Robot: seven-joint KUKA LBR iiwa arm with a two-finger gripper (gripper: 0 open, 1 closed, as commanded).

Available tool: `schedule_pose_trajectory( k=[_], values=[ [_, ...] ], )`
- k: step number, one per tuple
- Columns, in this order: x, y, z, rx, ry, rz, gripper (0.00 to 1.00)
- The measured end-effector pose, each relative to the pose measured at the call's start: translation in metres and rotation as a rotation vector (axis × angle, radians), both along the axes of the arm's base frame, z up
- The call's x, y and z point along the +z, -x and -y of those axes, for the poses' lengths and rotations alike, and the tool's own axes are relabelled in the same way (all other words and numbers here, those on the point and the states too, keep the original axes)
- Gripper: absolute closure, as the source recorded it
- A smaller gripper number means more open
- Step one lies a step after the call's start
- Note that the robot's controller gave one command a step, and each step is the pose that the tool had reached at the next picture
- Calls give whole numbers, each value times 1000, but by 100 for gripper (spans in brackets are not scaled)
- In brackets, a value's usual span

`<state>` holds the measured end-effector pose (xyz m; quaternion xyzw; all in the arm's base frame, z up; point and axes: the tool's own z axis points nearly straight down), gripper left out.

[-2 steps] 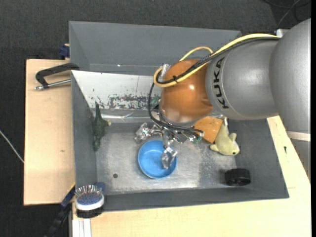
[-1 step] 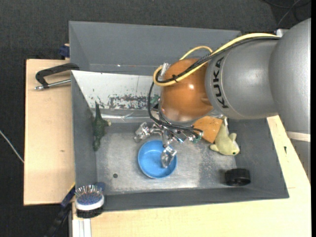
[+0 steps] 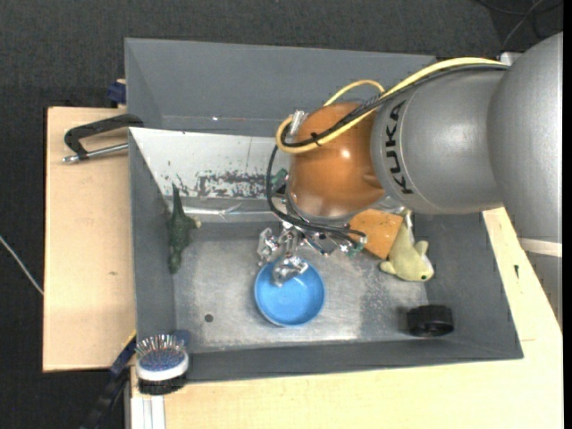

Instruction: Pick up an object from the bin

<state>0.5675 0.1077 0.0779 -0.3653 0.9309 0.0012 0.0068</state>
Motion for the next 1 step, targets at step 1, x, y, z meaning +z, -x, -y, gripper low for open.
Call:
schedule_pose_trajectory(
  k=[1],
  values=[
    [100,-3,-2,-1,3,3,100]
  ],
)
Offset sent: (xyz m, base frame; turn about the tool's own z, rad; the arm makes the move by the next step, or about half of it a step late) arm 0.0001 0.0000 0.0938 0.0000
